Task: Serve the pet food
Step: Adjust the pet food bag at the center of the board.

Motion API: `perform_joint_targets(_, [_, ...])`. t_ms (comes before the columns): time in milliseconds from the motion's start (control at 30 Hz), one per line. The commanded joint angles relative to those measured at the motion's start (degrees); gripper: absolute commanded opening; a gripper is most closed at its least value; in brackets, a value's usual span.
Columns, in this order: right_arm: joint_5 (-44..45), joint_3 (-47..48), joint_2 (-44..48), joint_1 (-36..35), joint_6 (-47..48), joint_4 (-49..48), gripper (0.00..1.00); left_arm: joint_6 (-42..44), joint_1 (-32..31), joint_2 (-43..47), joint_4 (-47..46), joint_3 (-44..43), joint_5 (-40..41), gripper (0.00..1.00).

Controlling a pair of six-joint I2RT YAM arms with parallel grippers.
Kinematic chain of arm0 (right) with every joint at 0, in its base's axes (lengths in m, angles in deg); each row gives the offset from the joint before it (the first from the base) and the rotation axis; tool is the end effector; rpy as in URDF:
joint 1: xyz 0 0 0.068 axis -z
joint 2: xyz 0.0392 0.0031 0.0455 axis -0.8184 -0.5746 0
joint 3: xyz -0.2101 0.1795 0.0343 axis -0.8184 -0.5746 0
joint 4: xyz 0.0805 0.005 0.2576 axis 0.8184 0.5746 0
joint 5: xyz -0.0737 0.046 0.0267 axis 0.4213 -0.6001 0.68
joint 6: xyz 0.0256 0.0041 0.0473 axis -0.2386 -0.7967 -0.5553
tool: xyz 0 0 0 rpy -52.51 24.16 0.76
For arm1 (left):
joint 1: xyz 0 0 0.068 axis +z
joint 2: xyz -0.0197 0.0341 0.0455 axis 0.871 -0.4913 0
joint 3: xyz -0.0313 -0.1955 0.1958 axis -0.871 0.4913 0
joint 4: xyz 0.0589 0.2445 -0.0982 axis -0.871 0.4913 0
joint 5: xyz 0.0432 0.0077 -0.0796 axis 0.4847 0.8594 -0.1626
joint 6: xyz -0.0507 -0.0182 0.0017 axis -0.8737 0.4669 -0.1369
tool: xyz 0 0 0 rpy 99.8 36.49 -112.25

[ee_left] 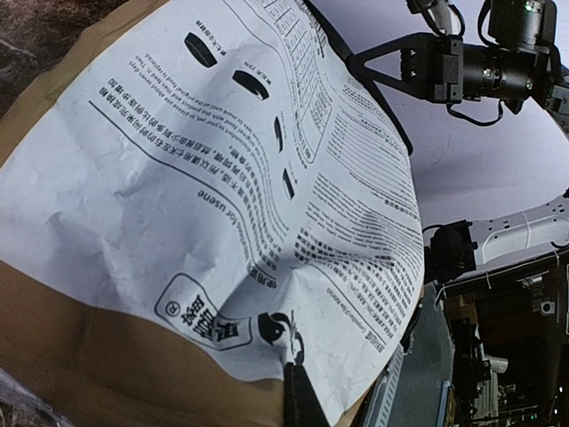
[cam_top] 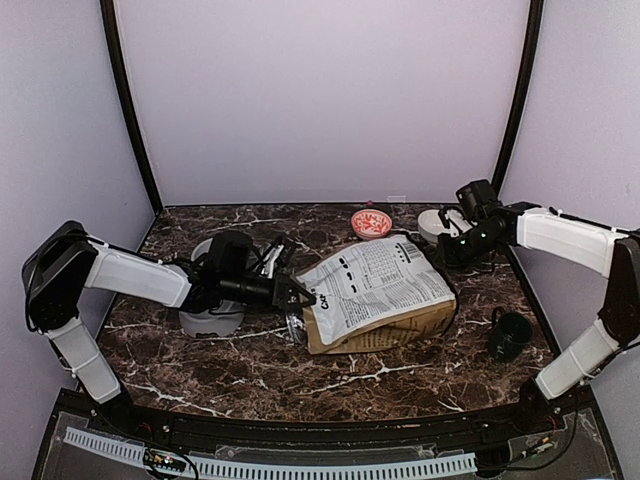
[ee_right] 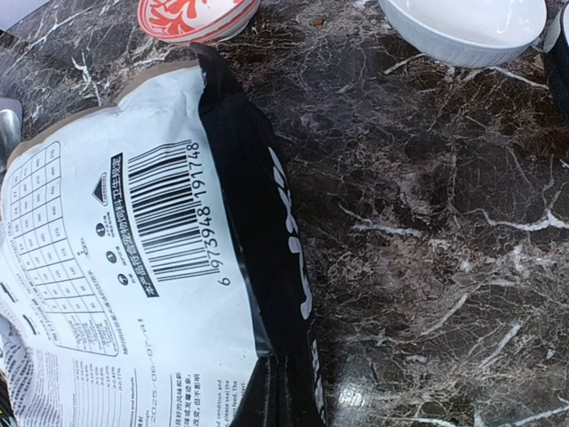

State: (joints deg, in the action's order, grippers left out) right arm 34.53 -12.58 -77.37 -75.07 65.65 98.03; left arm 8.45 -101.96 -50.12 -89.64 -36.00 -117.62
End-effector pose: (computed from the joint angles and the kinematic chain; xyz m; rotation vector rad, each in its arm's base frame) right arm 0.2945 0.1121 0.2505 -0.0769 2.5733 0.4010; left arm 0.2535 -0.2508 0.1857 0.5237 2.1722 -1.4495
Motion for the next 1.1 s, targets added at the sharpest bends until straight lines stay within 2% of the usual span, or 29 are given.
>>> perform_joint_targets(0, [7.3, -0.9, -1.3, 0.8, 0.4, -5.8, 0.0, -1.6, 0.3, 5.5, -3.3, 0.0, 0.3, 0.0])
perform_joint_targets(400, [7.6, -5.3, -1.7, 0.9, 0.2, -8.2, 0.0, -5.2, 0.3, 6.3, -11.3, -1.1, -5.1, 0.0])
perform_joint_targets(733, [9.0, -7.6, -2.9, 1.0, 1.0, -9.8, 0.0, -4.9, 0.3, 7.6, -15.1, -1.9, -0.6, 0.0])
perform_joint_targets(1067, [8.5, -7.9, -2.8, 1.1, 0.9, -10.4, 0.0, -3.2, 0.3, 4.4, -9.9, -3.9, -0.9, 0.02])
